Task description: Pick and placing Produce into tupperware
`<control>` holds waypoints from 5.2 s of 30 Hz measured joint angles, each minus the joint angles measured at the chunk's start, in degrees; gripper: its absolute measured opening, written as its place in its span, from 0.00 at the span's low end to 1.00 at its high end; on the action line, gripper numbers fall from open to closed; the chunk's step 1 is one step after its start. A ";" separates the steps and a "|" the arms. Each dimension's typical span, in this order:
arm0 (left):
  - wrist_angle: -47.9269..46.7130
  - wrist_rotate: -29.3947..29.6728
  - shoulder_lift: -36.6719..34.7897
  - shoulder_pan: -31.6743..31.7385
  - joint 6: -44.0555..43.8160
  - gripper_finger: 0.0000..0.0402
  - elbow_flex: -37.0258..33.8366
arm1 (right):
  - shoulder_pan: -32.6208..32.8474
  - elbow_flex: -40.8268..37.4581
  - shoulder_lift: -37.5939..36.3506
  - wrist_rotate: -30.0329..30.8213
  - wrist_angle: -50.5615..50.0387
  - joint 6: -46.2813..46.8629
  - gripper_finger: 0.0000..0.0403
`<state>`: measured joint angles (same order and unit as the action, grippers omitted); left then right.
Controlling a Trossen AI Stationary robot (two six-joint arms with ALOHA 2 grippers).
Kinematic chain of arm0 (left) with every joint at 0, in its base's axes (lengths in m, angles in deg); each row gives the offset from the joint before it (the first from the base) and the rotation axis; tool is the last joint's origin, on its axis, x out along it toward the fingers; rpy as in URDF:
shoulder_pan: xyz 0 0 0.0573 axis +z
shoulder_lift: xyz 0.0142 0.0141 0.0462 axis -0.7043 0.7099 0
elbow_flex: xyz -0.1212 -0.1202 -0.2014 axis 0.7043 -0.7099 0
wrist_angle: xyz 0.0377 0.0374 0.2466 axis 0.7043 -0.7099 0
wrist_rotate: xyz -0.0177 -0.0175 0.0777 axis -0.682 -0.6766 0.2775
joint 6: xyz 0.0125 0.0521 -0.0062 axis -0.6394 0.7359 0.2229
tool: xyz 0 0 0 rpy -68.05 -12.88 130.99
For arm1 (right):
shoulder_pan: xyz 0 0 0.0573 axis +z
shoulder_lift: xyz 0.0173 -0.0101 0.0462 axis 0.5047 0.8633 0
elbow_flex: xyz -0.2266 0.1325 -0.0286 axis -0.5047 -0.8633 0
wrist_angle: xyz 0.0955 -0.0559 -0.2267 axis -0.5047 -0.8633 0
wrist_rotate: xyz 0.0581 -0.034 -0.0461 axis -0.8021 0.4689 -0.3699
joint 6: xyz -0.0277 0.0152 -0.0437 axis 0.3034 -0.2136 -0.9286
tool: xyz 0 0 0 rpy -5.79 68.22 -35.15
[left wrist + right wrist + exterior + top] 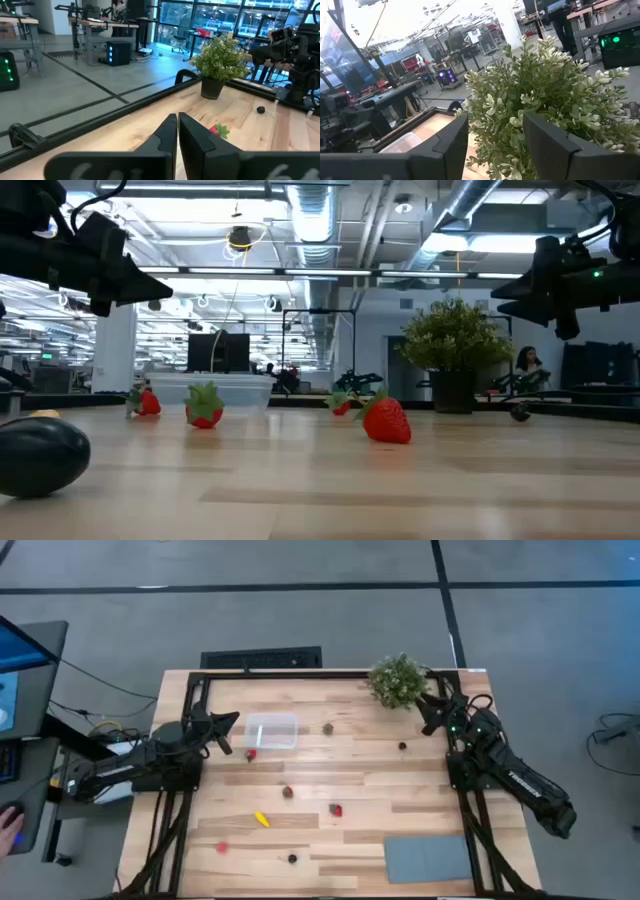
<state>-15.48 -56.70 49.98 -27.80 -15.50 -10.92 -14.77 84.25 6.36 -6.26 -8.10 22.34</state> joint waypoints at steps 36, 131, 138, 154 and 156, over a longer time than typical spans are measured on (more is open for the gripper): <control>0.00 0.00 -0.01 -0.02 0.00 0.02 0.00 | -0.01 0.01 0.01 0.00 -0.01 -0.02 0.53; 2.03 4.42 0.00 0.00 -4.28 0.59 -0.11 | 7.37 20.44 6.67 -3.05 -26.32 3.52 0.67; 2.04 4.44 -0.02 -0.02 -4.28 0.59 -0.11 | 9.42 36.56 20.55 0.77 -55.88 7.08 0.67; 1.11 4.46 -0.02 -0.01 -4.37 0.59 0.09 | 18.58 40.46 46.97 1.16 -60.27 9.47 0.67; 0.59 4.46 -0.02 0.00 -4.77 0.59 0.15 | 20.04 40.46 49.40 2.29 -59.74 9.16 0.67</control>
<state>-14.89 -52.24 49.95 -27.80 -20.27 -10.77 5.27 124.71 55.77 -3.97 -67.84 31.50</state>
